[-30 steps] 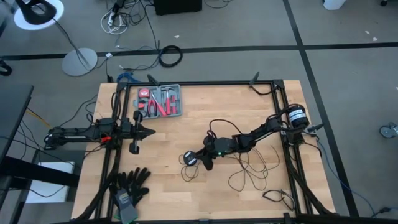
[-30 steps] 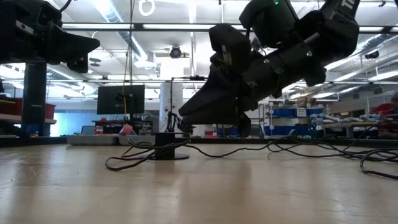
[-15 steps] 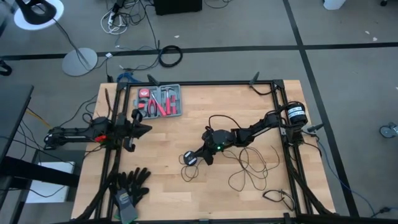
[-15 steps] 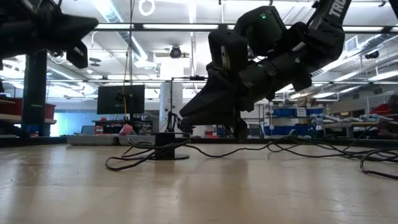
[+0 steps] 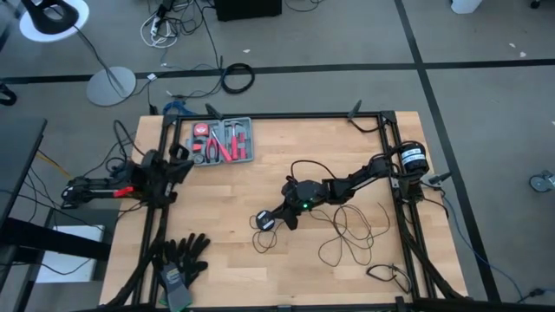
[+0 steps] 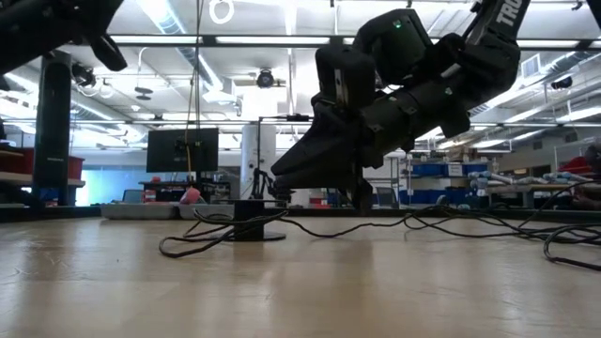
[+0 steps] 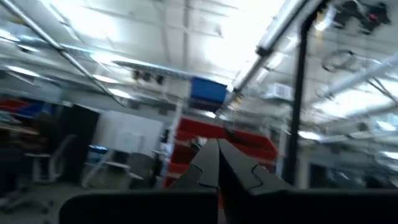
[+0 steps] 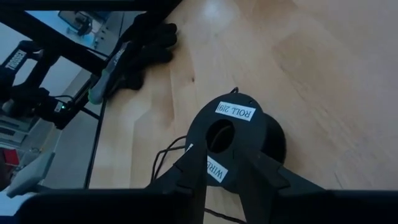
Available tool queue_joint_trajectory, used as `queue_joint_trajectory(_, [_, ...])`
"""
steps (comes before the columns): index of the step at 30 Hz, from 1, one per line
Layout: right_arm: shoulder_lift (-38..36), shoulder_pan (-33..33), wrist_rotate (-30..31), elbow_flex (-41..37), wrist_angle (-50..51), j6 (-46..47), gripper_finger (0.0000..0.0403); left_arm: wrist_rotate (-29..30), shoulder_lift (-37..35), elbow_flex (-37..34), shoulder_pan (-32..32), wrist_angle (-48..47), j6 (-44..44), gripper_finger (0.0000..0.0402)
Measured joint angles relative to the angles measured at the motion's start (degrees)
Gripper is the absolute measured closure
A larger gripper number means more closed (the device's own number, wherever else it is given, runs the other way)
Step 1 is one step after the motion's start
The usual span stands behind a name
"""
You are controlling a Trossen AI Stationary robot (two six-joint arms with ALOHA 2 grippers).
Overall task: Coil cords
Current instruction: Coil the black wire onto the spool
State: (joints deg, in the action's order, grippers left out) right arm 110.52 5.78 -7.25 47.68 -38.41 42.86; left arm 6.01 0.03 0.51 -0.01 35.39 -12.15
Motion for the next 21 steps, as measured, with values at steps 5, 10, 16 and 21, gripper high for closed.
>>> queue_joint_trajectory(5, [0.0, 0.0, 0.02, 0.0, -0.01, -0.47, 0.0326, 5.41, 0.0, 0.29, 0.0, 0.19, -0.3, 0.0396])
queue_joint_trajectory(10, [0.0, -0.01, 0.02, 0.0, -0.02, -0.56, 0.0325, 6.38, 0.0, 0.38, 0.0, 1.22, -1.7, 0.0396])
queue_joint_trajectory(16, [0.0, -0.02, 0.03, 0.0, -0.03, -0.6, 0.0325, 7.97, 0.0, 0.45, 0.0, -0.63, -4.26, 0.036])
queue_joint_trajectory(21, [0.0, -0.04, 0.04, 0.0, -0.04, -1.05, 0.0325, 9.85, 0.02, 0.47, 0.0, -3.58, -4.85, 0.029])
